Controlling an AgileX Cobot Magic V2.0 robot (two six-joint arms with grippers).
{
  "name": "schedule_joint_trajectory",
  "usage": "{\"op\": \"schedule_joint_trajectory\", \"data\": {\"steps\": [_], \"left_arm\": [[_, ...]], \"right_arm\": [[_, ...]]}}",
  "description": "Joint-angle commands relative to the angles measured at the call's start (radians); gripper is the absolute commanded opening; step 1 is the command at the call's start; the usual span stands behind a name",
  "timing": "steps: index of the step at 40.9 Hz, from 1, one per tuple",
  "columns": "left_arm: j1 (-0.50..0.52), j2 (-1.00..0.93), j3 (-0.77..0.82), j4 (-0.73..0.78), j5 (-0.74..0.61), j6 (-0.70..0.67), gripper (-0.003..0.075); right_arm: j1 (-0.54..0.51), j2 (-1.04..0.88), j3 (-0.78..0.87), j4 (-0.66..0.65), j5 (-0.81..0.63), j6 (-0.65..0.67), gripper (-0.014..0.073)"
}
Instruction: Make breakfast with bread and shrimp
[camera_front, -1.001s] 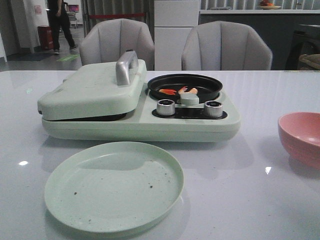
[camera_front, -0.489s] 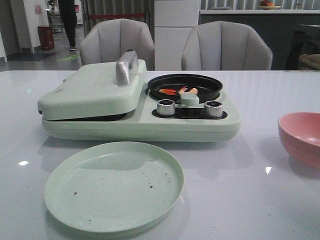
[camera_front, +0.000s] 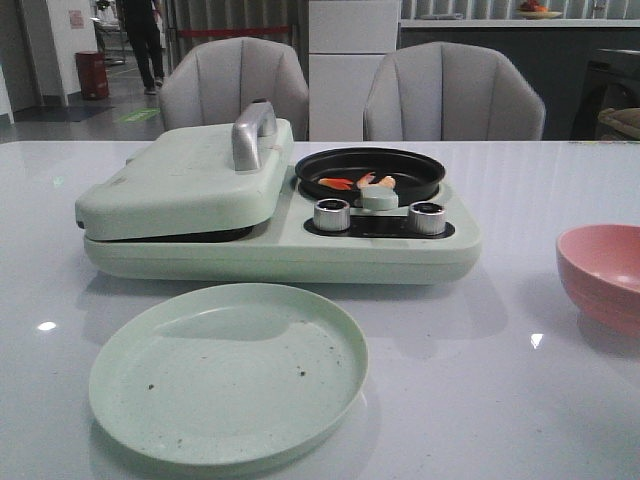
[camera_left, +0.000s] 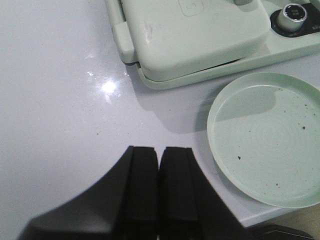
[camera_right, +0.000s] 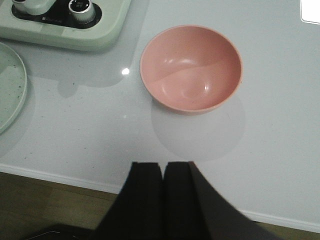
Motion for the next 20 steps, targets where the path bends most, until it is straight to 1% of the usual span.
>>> {"op": "schedule_joint_trajectory", "data": {"steps": [1, 14, 16, 20], "left_arm": [[0.001, -0.006, -0.026, 0.0, -0.07, -0.01, 0.0101], [0.001, -0.011, -0.026, 0.0, -0.074, -0.01, 0.0101], [0.019, -0.037, -0.014, 0.05, -0.108, -0.01, 0.0101], [0.087, -0.12, 0.048, 0.035, -0.18, -0.01, 0.0101]], "right_arm": [[0.001, 0.002, -0.026, 0.001, -0.067, -0.004, 0.0043], [0.001, 0.002, -0.026, 0.001, -0.067, -0.004, 0.0043], [0.001, 0.002, -0.026, 0.001, -0.068, -0.004, 0.0043], [0.001, 0.002, -0.026, 0.001, -0.068, -0.004, 0.0043]]}}
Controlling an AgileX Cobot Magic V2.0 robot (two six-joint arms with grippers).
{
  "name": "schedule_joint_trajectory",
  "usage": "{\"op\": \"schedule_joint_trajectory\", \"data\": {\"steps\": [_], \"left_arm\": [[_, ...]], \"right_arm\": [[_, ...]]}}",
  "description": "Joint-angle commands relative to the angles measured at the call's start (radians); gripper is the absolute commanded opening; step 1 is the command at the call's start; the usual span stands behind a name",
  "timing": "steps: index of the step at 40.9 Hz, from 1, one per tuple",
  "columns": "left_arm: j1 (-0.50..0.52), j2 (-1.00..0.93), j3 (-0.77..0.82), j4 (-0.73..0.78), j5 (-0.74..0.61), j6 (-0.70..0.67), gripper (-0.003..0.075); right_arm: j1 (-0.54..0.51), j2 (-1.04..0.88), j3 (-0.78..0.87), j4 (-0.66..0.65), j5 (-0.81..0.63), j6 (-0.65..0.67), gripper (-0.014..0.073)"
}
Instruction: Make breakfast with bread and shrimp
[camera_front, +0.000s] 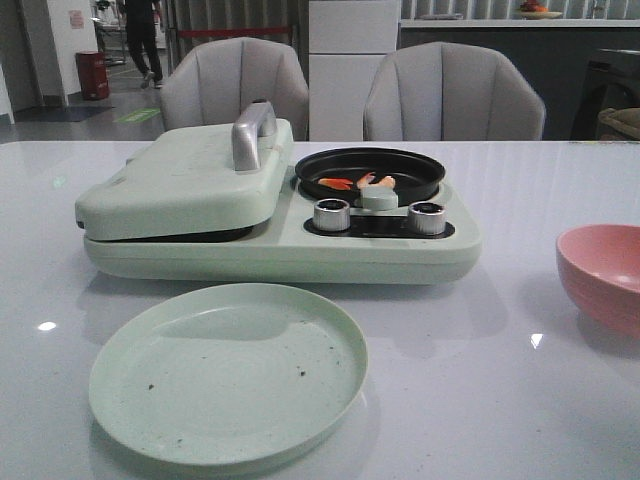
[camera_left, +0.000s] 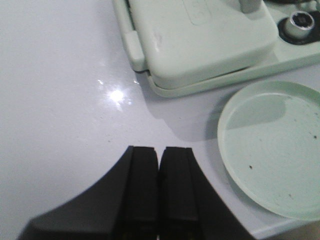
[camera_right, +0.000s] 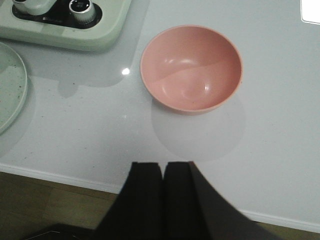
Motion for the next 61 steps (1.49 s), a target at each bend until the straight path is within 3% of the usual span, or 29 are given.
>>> {"op": "schedule_joint_trajectory", "data": {"steps": [1, 12, 26, 36, 61], "left_arm": [[0.06, -0.097, 0.039, 0.0, -0.149, -0.008, 0.0101], [0.209, -0.441, 0.377, -0.027, -0.421, -0.008, 0.0101], [0.265, -0.811, 0.723, -0.027, -0.636, -0.008, 0.0101], [0.269, -0.92, 0.816, -0.027, -0.704, -0.008, 0.0101], [0.248, -0.917, 0.815, -0.011, -0.763, -0.008, 0.0101]], "right_arm": [[0.001, 0.002, -0.026, 0.001, -0.067, -0.004, 0.0043], [0.001, 0.002, -0.026, 0.001, -0.067, -0.004, 0.0043], [0.001, 0.002, -0.026, 0.001, -0.067, -0.004, 0.0043], [0.001, 0.002, -0.026, 0.001, -0.067, -0.004, 0.0043], [0.001, 0.002, -0.026, 0.001, -0.066, -0.004, 0.0043]]}}
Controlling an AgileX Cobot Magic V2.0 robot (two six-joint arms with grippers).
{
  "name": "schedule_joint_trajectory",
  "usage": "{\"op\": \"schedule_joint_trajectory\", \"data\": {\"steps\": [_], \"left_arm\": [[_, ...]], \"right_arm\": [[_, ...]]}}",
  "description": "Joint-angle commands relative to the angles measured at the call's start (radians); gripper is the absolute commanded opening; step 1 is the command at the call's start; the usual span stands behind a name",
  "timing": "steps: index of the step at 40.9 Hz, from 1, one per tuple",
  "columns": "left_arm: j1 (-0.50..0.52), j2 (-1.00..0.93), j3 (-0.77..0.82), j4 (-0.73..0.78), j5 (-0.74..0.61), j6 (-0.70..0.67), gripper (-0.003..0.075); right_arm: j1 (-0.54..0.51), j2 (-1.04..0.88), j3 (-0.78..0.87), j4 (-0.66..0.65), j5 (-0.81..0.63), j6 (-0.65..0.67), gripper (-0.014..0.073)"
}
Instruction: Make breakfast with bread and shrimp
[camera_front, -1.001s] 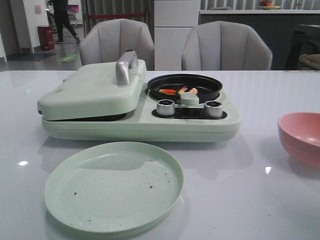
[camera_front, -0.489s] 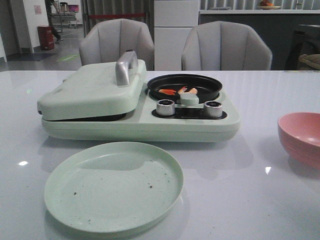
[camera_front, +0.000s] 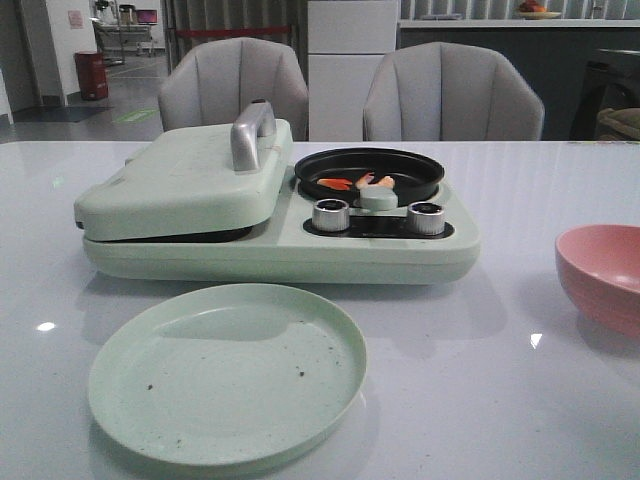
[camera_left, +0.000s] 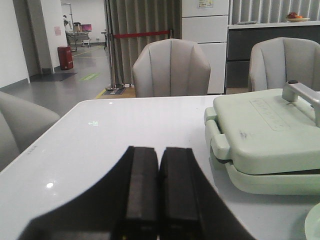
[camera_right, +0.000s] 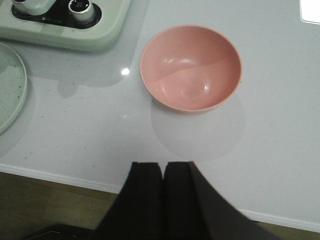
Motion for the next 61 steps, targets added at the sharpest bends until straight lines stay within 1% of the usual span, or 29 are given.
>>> {"op": "schedule_joint_trajectory", "data": {"steps": [1, 40, 43, 44, 45, 47, 51, 54, 57, 61], "left_arm": [[-0.012, -0.022, 0.006, 0.002, -0.092, -0.007, 0.0101], [-0.012, -0.022, 0.006, 0.002, -0.092, -0.007, 0.0101], [-0.012, -0.022, 0.006, 0.002, -0.092, -0.007, 0.0101], [-0.012, -0.022, 0.006, 0.002, -0.092, -0.007, 0.0101], [-0.012, -0.022, 0.006, 0.002, -0.092, -0.007, 0.0101], [-0.012, -0.022, 0.006, 0.002, -0.092, -0.007, 0.0101], [-0.012, -0.022, 0.006, 0.002, -0.092, -0.007, 0.0101], [-0.012, -0.022, 0.006, 0.002, -0.092, -0.007, 0.0101], [-0.012, -0.022, 0.006, 0.002, -0.092, -0.007, 0.0101], [-0.012, -0.022, 0.006, 0.002, -0.092, -0.007, 0.0101]], "right_arm": [[0.001, 0.002, -0.026, 0.001, -0.066, -0.004, 0.0043], [0.001, 0.002, -0.025, 0.001, -0.068, -0.004, 0.0043], [0.001, -0.034, -0.006, -0.021, -0.082, -0.01, 0.0043], [-0.009, -0.057, 0.009, -0.035, -0.096, -0.01, 0.0043], [-0.041, -0.118, 0.07, -0.061, -0.178, -0.01, 0.0043], [-0.073, -0.177, 0.122, -0.065, -0.271, -0.01, 0.0043], [-0.129, -0.303, 0.278, -0.06, -0.469, -0.01, 0.0043], [-0.152, -0.4, 0.381, -0.059, -0.617, -0.009, 0.0043], [-0.153, -0.483, 0.471, -0.063, -0.719, -0.009, 0.0043], [-0.153, -0.567, 0.567, -0.065, -0.817, -0.009, 0.0043]]}}
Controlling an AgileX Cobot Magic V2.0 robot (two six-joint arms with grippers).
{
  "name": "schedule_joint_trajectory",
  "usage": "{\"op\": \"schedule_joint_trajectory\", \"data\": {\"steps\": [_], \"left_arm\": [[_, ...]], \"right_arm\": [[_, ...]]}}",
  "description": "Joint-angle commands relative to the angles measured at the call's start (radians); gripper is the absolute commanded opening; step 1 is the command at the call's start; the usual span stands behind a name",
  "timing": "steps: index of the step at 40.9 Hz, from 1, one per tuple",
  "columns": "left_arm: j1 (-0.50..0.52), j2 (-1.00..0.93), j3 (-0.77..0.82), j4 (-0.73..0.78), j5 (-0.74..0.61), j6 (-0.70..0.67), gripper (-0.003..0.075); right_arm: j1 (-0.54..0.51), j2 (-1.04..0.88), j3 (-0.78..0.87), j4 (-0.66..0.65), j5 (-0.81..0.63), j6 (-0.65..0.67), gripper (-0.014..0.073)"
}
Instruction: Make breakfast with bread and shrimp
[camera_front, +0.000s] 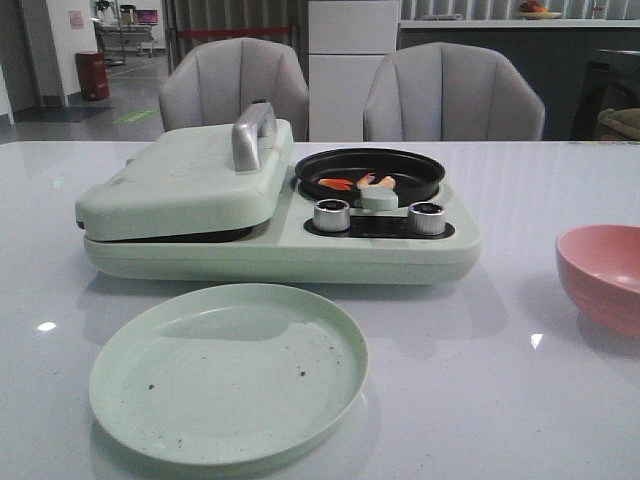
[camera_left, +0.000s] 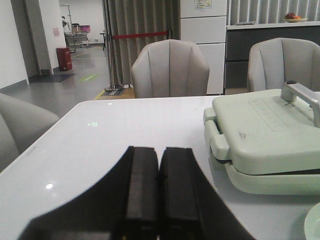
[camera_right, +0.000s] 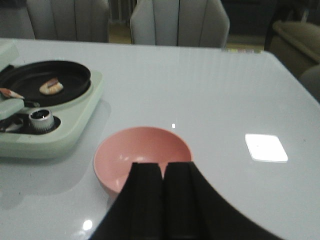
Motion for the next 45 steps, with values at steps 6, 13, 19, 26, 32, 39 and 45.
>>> {"op": "schedule_joint_trajectory", "data": {"steps": [6, 13, 19, 26, 32, 39, 45], "left_arm": [[-0.008, -0.022, 0.006, 0.0, -0.09, -0.007, 0.0101], [-0.008, -0.022, 0.006, 0.0, -0.09, -0.007, 0.0101], [-0.008, -0.022, 0.006, 0.0, -0.09, -0.007, 0.0101], [-0.008, -0.022, 0.006, 0.0, -0.09, -0.007, 0.0101], [-0.008, -0.022, 0.006, 0.0, -0.09, -0.007, 0.0101], [-0.008, -0.022, 0.006, 0.0, -0.09, -0.007, 0.0101], [-0.008, -0.022, 0.006, 0.0, -0.09, -0.007, 0.0101]], "right_arm": [[-0.006, -0.079, 0.112, -0.003, -0.288, -0.008, 0.0043], [-0.006, -0.08, 0.14, 0.0, -0.355, -0.008, 0.0043], [-0.006, -0.08, 0.14, 0.003, -0.363, 0.007, 0.0043], [-0.006, -0.08, 0.14, 0.002, -0.36, 0.006, 0.0043], [-0.006, -0.08, 0.14, 0.002, -0.356, 0.006, 0.0043], [-0.006, -0.08, 0.14, 0.002, -0.356, 0.006, 0.0043], [-0.006, -0.08, 0.14, 0.002, -0.356, 0.006, 0.0043]]}}
